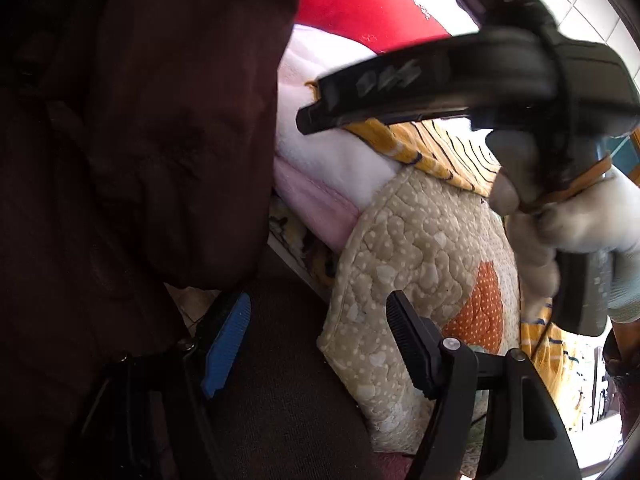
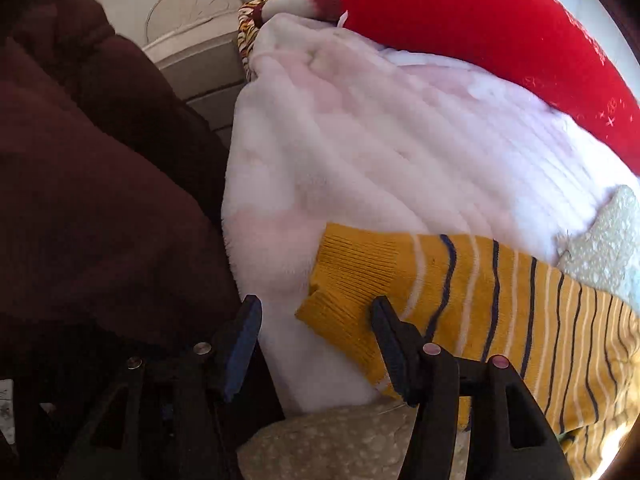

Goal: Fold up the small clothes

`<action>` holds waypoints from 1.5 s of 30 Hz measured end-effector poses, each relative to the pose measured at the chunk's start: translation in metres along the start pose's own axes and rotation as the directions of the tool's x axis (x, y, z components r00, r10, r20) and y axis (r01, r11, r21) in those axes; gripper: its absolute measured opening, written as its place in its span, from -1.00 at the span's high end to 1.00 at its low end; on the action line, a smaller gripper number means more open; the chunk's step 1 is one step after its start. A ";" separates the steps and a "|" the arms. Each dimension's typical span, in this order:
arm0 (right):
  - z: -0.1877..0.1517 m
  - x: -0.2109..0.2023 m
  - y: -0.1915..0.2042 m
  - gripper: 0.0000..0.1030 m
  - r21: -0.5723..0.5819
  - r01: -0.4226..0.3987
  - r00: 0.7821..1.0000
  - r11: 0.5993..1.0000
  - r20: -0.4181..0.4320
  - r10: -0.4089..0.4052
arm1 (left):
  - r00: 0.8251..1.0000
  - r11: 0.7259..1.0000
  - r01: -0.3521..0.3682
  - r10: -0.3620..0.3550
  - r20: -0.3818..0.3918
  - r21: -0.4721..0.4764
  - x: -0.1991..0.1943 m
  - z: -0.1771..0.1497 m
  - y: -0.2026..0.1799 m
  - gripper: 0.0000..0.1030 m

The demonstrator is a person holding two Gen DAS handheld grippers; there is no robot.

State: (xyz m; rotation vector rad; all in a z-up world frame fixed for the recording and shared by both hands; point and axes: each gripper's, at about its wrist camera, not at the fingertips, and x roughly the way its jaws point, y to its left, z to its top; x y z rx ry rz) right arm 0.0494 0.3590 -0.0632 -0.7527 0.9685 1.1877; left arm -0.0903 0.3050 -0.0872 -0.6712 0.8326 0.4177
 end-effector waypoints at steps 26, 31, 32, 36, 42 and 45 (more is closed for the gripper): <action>-0.410 -0.256 -0.397 0.77 0.962 0.183 0.836 0.203 -0.044 -0.546 | 0.996 0.942 0.086 -0.074 -0.048 0.325 0.005 0.016 -0.146 -0.35; -0.476 -0.251 -0.390 0.47 0.992 0.044 0.860 0.116 0.022 -0.509 | 0.993 0.920 0.108 -0.080 -0.089 0.376 0.015 0.015 -0.183 -0.35; -0.483 -0.253 -0.385 0.34 0.993 0.030 0.857 0.117 0.035 -0.514 | 0.993 0.916 0.105 -0.073 -0.095 0.386 0.019 0.016 -0.190 -0.35; -0.500 -0.257 -0.361 0.31 0.987 -0.011 0.859 0.162 0.092 -0.503 | 0.987 0.902 0.131 -0.082 -0.136 0.410 0.034 0.023 -0.221 -0.35; -0.496 -0.261 -0.325 0.31 0.959 -0.037 0.862 0.279 0.172 -0.477 | 0.975 0.921 0.200 -0.153 -0.161 0.335 0.067 0.054 -0.266 -0.35; -0.472 -0.261 -0.317 0.31 0.932 -0.063 0.873 0.358 0.225 -0.433 | 0.993 0.920 0.112 -0.087 -0.082 0.376 0.090 0.062 -0.287 -0.35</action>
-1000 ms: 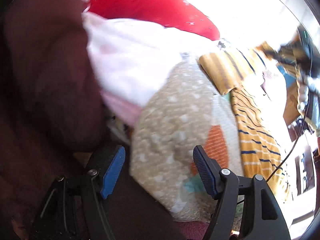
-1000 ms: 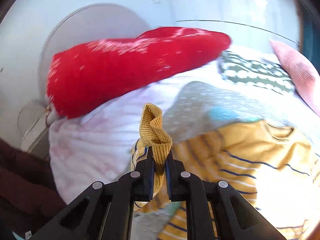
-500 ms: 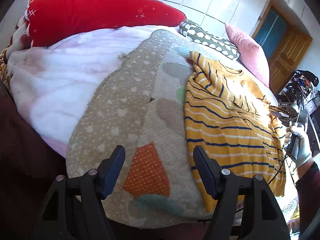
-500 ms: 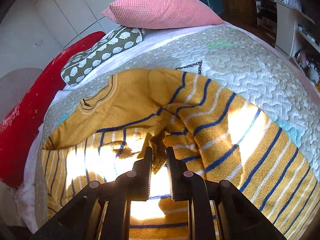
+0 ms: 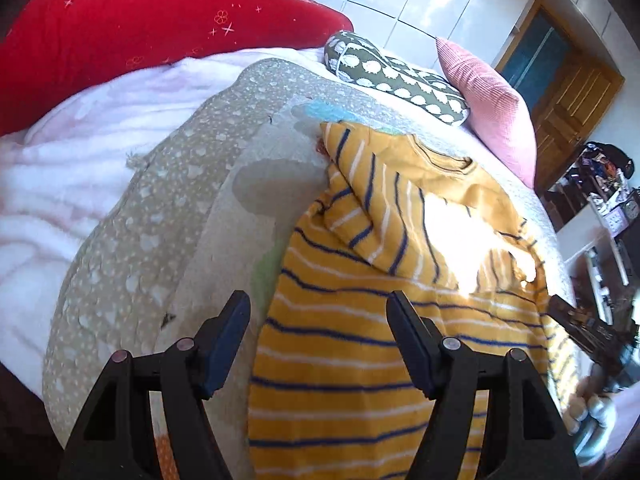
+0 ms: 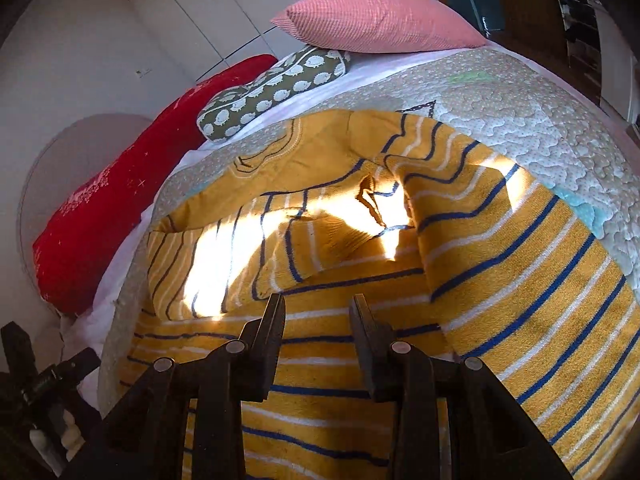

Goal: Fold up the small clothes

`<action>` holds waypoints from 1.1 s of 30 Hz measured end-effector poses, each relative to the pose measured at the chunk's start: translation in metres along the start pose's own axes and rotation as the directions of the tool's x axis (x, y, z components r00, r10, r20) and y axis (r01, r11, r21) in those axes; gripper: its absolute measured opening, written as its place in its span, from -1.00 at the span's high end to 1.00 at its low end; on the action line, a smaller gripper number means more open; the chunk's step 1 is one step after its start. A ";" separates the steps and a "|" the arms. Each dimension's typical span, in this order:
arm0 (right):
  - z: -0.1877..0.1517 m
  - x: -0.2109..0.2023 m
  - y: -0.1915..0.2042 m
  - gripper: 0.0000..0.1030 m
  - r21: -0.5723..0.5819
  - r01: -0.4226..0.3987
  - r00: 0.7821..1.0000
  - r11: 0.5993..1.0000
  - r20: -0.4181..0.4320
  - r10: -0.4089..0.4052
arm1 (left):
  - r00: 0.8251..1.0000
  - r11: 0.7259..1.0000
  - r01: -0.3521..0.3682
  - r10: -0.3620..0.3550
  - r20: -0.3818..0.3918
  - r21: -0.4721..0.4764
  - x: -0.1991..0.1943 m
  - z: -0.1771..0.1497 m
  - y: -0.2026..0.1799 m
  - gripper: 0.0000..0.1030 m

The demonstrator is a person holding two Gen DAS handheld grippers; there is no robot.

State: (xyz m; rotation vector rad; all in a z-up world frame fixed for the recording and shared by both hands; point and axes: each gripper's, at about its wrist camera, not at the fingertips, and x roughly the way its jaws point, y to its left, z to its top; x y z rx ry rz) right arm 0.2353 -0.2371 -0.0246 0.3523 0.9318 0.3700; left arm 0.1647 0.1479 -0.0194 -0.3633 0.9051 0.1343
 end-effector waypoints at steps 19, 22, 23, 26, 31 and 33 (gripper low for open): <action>0.073 0.196 0.283 0.00 -0.576 -0.040 0.960 0.817 -0.250 -0.129 | 0.980 0.970 0.170 -0.148 0.131 -0.173 0.038 0.029 0.084 -0.34; 0.065 0.230 0.302 0.00 -0.650 0.011 0.944 0.760 -0.245 -0.223 | 0.978 0.960 0.201 -0.183 0.103 -0.197 0.041 0.029 0.093 -0.34; 0.060 0.239 0.305 0.00 -0.664 0.019 0.935 0.747 -0.252 -0.248 | 0.977 0.955 0.209 -0.193 0.096 -0.209 0.042 0.029 0.096 -0.34; 0.048 0.258 0.312 0.85 -0.742 0.078 0.896 0.666 -0.240 -0.373 | 0.974 0.948 0.220 -0.203 0.096 -0.231 0.040 0.030 0.106 -0.34; 0.091 0.254 0.302 0.85 -0.667 0.251 0.903 0.701 -0.099 -0.418 | 0.974 0.926 0.221 -0.197 0.108 -0.306 0.040 0.032 0.126 -0.34; 0.104 0.258 0.291 0.80 -0.632 0.358 0.876 0.687 -0.027 -0.481 | 0.974 0.919 0.224 -0.201 0.103 -0.325 0.041 0.033 0.132 -0.34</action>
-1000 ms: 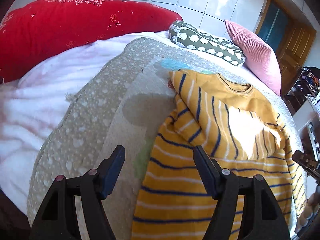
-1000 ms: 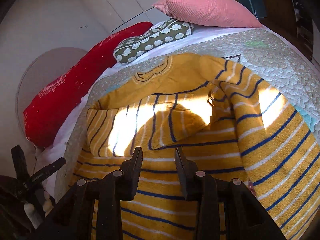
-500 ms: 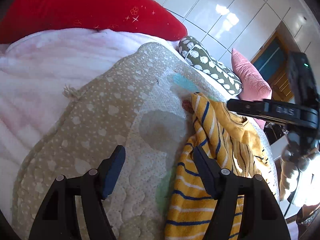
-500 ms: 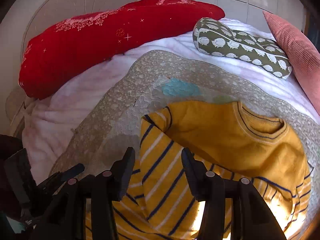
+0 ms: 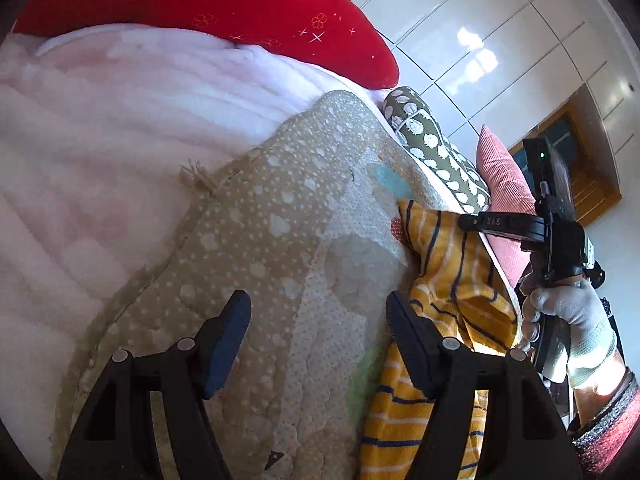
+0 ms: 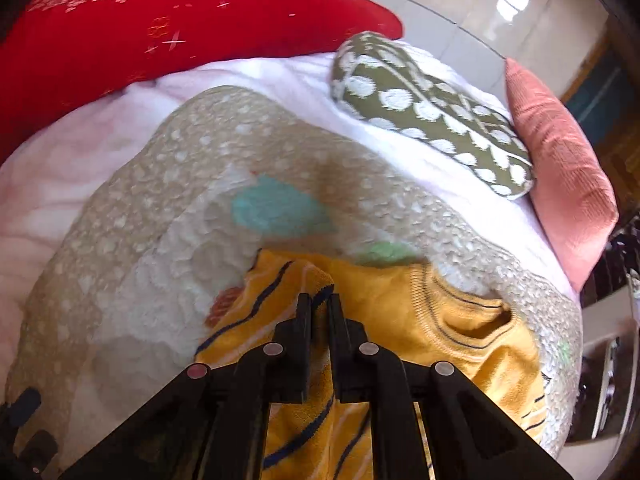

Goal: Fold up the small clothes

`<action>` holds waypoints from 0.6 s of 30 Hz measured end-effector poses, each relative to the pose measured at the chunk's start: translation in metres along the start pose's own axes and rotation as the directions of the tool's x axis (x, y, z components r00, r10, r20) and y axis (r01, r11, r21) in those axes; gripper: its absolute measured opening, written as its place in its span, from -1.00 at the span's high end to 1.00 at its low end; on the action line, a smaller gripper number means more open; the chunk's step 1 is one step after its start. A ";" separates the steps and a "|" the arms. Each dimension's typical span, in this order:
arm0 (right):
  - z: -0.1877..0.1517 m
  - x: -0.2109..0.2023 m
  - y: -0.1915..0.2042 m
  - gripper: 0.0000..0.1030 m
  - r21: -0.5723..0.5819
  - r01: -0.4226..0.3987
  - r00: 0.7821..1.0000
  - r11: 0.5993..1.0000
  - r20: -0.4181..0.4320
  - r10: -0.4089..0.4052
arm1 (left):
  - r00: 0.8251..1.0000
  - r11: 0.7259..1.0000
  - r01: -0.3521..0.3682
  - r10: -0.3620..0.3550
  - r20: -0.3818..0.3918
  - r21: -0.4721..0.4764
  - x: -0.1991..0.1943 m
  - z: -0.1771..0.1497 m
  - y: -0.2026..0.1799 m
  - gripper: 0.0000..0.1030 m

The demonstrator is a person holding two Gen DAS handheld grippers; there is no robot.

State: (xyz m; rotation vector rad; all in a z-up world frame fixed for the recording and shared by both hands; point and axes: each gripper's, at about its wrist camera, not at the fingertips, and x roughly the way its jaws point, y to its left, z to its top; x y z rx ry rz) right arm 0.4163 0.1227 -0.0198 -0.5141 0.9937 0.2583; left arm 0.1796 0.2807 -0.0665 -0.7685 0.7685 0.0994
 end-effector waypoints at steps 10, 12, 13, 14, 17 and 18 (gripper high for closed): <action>-0.072 -0.066 0.004 0.26 0.141 -0.386 0.921 0.911 0.107 0.374 | 0.996 0.998 -0.045 0.047 0.072 -0.036 -0.015 0.010 0.011 -0.34; -0.099 -0.081 0.010 0.24 0.169 -0.471 0.880 0.866 0.157 0.448 | 0.997 0.998 -0.036 0.040 0.059 -0.060 -0.013 0.012 0.017 -0.34; -0.113 -0.086 0.014 0.17 0.180 -0.517 0.854 0.837 0.177 0.490 | 0.998 0.997 -0.034 0.038 0.055 -0.070 -0.012 0.013 0.018 -0.34; -0.125 -0.085 0.019 -0.04 0.192 -0.553 0.832 0.811 0.176 0.526 | 0.998 0.997 -0.034 0.037 0.053 -0.073 -0.012 0.012 0.020 -0.34; -0.144 -0.062 0.042 -0.07 0.217 -0.532 0.846 0.818 0.094 0.525 | 0.997 0.997 -0.040 0.043 0.061 -0.062 -0.012 0.011 0.017 -0.34; -0.143 -0.052 0.048 -0.07 0.222 -0.478 0.877 0.850 0.070 0.475 | 0.997 0.998 -0.044 0.047 0.067 -0.053 -0.013 0.011 0.016 -0.34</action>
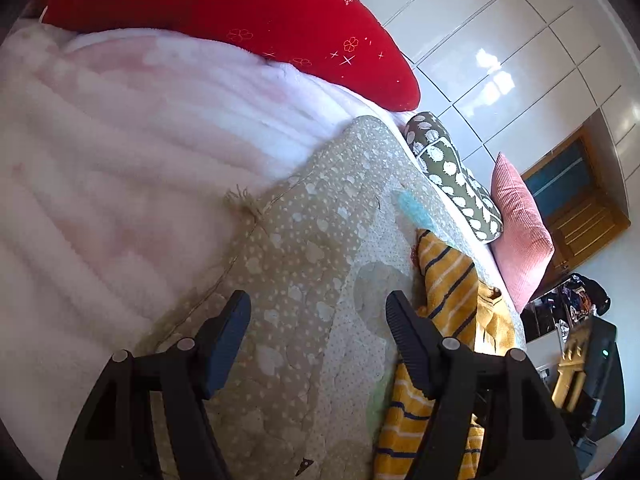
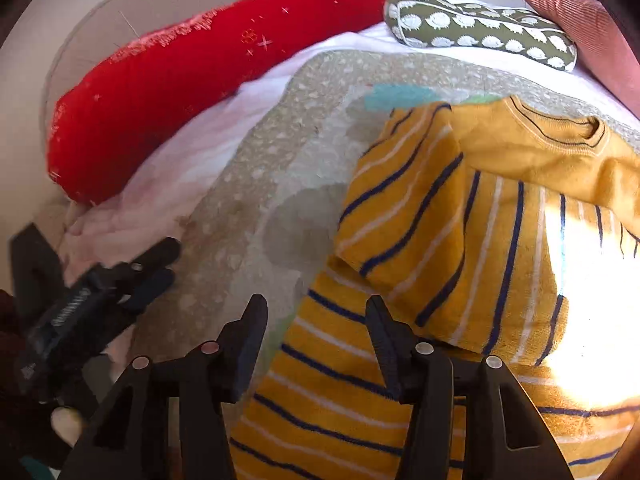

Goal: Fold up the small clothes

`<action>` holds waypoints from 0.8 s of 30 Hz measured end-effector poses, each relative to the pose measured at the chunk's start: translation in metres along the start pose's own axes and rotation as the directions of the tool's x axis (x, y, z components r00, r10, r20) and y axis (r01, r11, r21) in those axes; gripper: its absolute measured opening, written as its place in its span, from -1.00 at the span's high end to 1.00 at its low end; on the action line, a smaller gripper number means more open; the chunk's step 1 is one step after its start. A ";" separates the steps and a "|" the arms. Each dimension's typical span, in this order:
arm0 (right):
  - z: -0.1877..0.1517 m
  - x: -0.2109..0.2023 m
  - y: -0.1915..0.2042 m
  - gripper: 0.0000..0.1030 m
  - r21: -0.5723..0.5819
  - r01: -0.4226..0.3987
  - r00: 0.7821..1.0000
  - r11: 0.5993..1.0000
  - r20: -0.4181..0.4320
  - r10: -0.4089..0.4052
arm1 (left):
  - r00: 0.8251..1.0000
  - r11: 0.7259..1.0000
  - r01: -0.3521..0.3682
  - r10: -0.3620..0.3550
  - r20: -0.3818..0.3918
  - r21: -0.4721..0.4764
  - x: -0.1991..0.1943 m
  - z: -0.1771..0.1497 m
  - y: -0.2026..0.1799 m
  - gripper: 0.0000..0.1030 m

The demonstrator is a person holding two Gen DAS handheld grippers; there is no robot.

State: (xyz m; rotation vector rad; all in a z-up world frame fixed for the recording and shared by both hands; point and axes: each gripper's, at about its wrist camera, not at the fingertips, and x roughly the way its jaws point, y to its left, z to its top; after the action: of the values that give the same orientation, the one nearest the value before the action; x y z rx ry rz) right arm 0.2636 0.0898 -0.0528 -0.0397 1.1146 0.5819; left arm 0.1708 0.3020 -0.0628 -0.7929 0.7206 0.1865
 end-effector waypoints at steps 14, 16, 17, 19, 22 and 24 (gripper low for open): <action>-0.002 0.010 0.001 -0.17 0.036 -0.160 0.986 0.986 0.045 0.159 | 0.997 0.998 -0.063 0.062 0.050 0.009 -0.007 0.002 0.004 -0.34; -0.034 -0.024 -0.011 -0.17 0.010 -0.108 0.991 0.994 0.080 0.106 | 0.996 0.996 -0.068 0.065 0.058 0.050 -0.008 -0.005 -0.008 -0.34; -0.051 -0.040 -0.023 -0.17 0.009 -0.071 0.993 0.997 0.092 0.070 | 0.995 0.994 -0.073 0.068 0.067 0.078 -0.009 -0.010 -0.015 -0.34; -0.089 -0.071 -0.057 -0.17 0.046 0.005 0.995 0.999 0.099 -0.009 | 0.994 0.987 -0.078 0.066 0.087 0.144 -0.013 -0.025 -0.032 -0.34; -0.149 -0.112 -0.119 -0.17 0.162 0.105 0.989 0.981 0.089 -0.120 | 0.992 0.963 -0.095 0.069 0.111 0.252 -0.023 -0.056 -0.058 -0.35; -0.188 -0.136 -0.158 -0.17 0.259 0.118 0.987 0.959 0.078 -0.143 | 0.995 0.947 -0.092 0.074 0.069 0.308 -0.027 -0.082 -0.074 -0.35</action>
State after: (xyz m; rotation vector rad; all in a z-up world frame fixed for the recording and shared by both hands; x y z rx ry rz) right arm 0.1380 -0.1612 -0.0626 0.1349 1.0763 0.3163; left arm 0.1381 0.1957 -0.0413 -0.4551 0.7091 0.1658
